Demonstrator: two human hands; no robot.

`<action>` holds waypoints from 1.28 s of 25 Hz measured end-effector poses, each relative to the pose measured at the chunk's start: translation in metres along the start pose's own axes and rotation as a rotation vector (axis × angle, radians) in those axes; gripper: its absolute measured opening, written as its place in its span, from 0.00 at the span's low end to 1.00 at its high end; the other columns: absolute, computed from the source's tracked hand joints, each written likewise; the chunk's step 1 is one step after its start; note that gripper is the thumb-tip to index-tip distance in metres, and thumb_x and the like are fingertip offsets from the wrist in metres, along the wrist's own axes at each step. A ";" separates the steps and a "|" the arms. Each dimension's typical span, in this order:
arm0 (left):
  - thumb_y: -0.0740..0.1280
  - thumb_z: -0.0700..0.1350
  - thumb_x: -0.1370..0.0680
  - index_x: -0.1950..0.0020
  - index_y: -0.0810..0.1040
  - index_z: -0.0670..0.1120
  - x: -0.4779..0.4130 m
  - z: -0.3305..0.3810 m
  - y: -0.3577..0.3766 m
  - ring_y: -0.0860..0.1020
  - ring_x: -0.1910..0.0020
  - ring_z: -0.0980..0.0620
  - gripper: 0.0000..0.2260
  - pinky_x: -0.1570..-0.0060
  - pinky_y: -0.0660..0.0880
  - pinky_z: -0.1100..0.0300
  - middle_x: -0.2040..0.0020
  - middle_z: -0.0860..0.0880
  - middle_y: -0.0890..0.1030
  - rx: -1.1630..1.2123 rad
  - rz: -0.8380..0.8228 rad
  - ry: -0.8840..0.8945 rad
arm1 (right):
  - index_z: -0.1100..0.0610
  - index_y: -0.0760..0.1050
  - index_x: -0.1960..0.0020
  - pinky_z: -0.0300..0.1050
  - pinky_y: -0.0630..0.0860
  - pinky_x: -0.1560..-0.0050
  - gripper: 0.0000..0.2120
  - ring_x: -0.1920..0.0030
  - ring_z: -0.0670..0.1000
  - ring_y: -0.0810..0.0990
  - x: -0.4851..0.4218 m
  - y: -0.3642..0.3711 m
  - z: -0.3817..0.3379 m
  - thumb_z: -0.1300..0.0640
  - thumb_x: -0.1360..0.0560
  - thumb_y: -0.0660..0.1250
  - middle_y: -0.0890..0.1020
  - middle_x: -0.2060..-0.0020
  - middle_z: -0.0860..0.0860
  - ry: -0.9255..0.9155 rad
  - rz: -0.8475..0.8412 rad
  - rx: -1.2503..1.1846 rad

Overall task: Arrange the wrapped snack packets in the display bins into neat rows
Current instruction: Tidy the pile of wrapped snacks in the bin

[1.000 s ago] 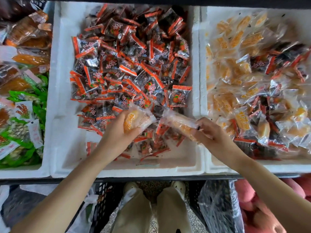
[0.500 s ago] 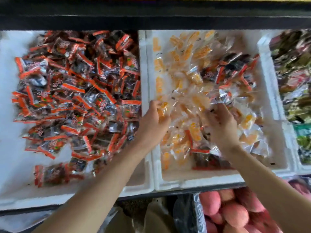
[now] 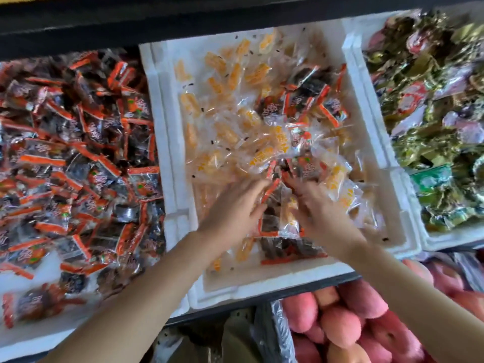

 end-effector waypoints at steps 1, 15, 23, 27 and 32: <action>0.66 0.45 0.22 0.26 0.65 0.48 0.004 0.002 0.021 0.62 0.26 0.48 0.25 0.26 0.58 0.49 0.26 0.49 0.65 -0.019 -0.114 0.002 | 0.54 0.63 0.28 0.50 0.71 0.37 0.28 0.36 0.51 0.72 0.013 0.017 0.001 0.52 0.25 0.66 0.72 0.35 0.49 -0.060 -0.107 0.126; 0.69 0.60 0.28 0.31 0.69 0.47 0.011 0.005 0.057 0.64 0.34 0.45 0.30 0.33 0.58 0.54 0.36 0.46 0.70 -0.367 -0.151 -0.088 | 0.56 0.79 0.46 0.52 0.80 0.60 0.08 0.62 0.51 0.82 0.031 -0.075 0.048 0.62 0.25 0.67 0.81 0.57 0.48 0.124 0.383 -0.093; 0.73 0.57 0.33 0.48 0.73 0.44 0.018 0.012 0.024 0.75 0.66 0.54 0.23 0.62 0.67 0.61 0.58 0.50 0.80 0.043 -0.011 -0.091 | 0.56 0.77 0.44 0.51 0.75 0.52 0.23 0.47 0.60 0.76 0.050 -0.071 0.068 0.75 0.35 0.64 0.79 0.46 0.55 0.243 0.242 0.340; 0.67 0.64 0.33 0.40 0.74 0.46 0.025 -0.006 0.000 0.79 0.65 0.43 0.29 0.61 0.76 0.52 0.54 0.57 0.80 0.258 0.113 -0.212 | 0.57 0.74 0.41 0.45 0.69 0.48 0.29 0.47 0.56 0.72 0.054 -0.046 0.019 0.73 0.39 0.58 0.77 0.46 0.55 0.016 0.148 0.281; 0.59 0.68 0.29 0.41 0.73 0.49 0.033 -0.022 0.018 0.73 0.67 0.51 0.27 0.66 0.73 0.58 0.48 0.38 0.80 0.256 -0.014 -0.247 | 0.49 0.71 0.35 0.46 0.73 0.43 0.23 0.38 0.52 0.71 0.050 0.018 0.016 0.55 0.28 0.71 0.75 0.40 0.46 0.120 -0.253 0.346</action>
Point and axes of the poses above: each hand's wrist, its own x-axis away from the middle knuckle, its own y-axis out of the palm, z = x × y, the point moved 10 cm from there along -x, towards the middle knuckle
